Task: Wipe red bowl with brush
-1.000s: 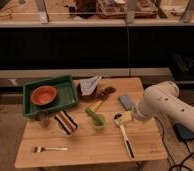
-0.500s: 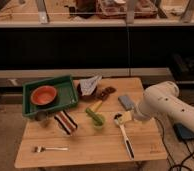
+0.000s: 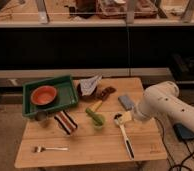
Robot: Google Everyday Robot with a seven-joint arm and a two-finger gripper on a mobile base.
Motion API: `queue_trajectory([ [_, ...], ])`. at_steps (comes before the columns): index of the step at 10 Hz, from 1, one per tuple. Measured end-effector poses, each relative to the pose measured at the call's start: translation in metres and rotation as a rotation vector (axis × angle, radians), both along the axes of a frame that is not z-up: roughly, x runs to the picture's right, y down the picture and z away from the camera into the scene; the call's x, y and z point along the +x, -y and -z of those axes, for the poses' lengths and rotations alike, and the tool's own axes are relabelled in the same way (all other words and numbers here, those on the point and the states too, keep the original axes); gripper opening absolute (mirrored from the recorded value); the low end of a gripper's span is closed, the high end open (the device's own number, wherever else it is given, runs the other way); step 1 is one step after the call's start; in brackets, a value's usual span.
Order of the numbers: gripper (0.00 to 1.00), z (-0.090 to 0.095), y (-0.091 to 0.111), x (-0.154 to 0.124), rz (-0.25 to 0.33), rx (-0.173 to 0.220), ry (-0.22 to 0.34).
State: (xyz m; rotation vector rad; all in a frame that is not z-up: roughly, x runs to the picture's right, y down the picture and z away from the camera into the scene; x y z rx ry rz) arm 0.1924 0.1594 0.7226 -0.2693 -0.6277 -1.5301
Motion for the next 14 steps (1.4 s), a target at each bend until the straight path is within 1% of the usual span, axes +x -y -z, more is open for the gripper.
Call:
queue_trajectory([
  [2, 0.74, 0.000, -0.001, 0.000, 0.001, -0.001, 0.000],
  [4, 0.74, 0.000, -0.011, -0.005, 0.019, -0.002, -0.025],
  [5, 0.74, 0.004, -0.021, -0.006, 0.025, -0.005, -0.038],
  [6, 0.74, 0.008, -0.036, -0.002, 0.040, -0.010, -0.054],
  [7, 0.74, 0.011, -0.059, 0.000, 0.057, -0.015, -0.065],
  [8, 0.74, 0.012, -0.075, -0.001, 0.066, -0.020, -0.068],
  [9, 0.74, 0.007, -0.095, 0.000, 0.070, -0.030, -0.067],
  [10, 0.74, -0.002, -0.109, 0.004, 0.076, -0.037, -0.068],
  [12, 0.74, -0.015, -0.127, 0.007, 0.085, -0.051, -0.066],
  [13, 0.74, -0.021, -0.134, 0.008, 0.090, -0.051, -0.068],
  [14, 0.74, -0.023, -0.136, 0.008, 0.098, -0.046, -0.072],
])
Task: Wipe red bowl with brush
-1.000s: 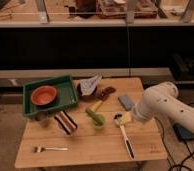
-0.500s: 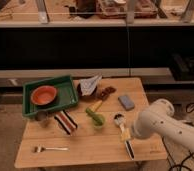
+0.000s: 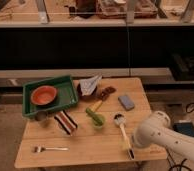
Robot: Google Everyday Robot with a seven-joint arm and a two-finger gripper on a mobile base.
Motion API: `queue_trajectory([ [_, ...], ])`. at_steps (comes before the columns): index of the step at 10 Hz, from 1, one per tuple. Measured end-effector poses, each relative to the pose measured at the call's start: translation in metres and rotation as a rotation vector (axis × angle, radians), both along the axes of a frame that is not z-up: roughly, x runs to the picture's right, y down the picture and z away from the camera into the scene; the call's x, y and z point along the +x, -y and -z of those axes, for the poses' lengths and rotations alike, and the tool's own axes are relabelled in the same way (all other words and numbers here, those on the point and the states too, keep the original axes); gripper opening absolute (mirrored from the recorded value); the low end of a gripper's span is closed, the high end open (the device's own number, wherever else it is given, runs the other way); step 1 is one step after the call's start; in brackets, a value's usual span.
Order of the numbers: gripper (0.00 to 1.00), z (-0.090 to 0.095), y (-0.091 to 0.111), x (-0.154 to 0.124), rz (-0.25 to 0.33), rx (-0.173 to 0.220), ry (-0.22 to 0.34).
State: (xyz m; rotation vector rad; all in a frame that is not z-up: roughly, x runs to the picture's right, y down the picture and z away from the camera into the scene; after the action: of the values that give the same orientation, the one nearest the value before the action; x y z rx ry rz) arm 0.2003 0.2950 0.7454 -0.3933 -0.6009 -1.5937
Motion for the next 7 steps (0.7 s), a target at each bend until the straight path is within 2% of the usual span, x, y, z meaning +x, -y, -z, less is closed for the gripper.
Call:
queue_trajectory([
  [2, 0.74, -0.001, -0.002, -0.002, 0.018, 0.010, -0.006],
  [3, 0.70, -0.003, -0.004, -0.005, 0.030, 0.016, -0.005],
  [7, 0.34, -0.007, -0.007, -0.017, 0.054, 0.030, 0.010],
])
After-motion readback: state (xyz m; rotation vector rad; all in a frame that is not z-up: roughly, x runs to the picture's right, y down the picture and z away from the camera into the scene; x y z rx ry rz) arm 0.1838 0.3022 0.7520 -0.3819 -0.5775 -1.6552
